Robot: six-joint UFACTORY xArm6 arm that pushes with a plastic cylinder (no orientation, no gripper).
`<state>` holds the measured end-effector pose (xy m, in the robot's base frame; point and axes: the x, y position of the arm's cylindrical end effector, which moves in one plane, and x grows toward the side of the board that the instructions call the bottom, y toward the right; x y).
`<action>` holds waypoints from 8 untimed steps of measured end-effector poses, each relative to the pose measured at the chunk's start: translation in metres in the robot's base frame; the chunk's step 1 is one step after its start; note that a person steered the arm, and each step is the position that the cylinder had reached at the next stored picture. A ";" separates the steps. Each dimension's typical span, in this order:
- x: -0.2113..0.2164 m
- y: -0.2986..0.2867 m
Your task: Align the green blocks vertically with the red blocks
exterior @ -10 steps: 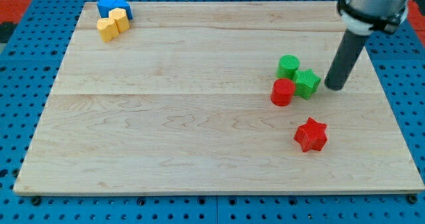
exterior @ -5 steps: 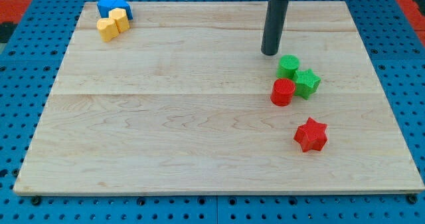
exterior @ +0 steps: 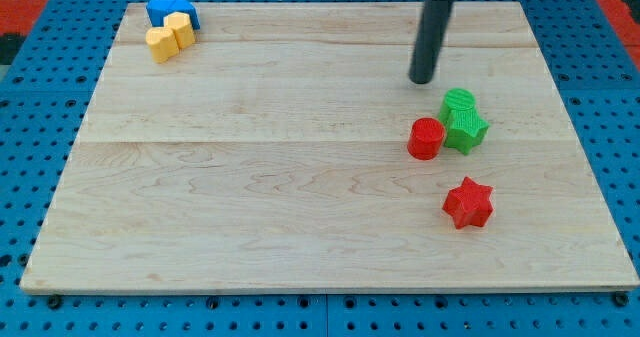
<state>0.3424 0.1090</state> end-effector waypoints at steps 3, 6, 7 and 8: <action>0.086 -0.005; 0.139 -0.030; 0.141 0.007; 0.141 0.013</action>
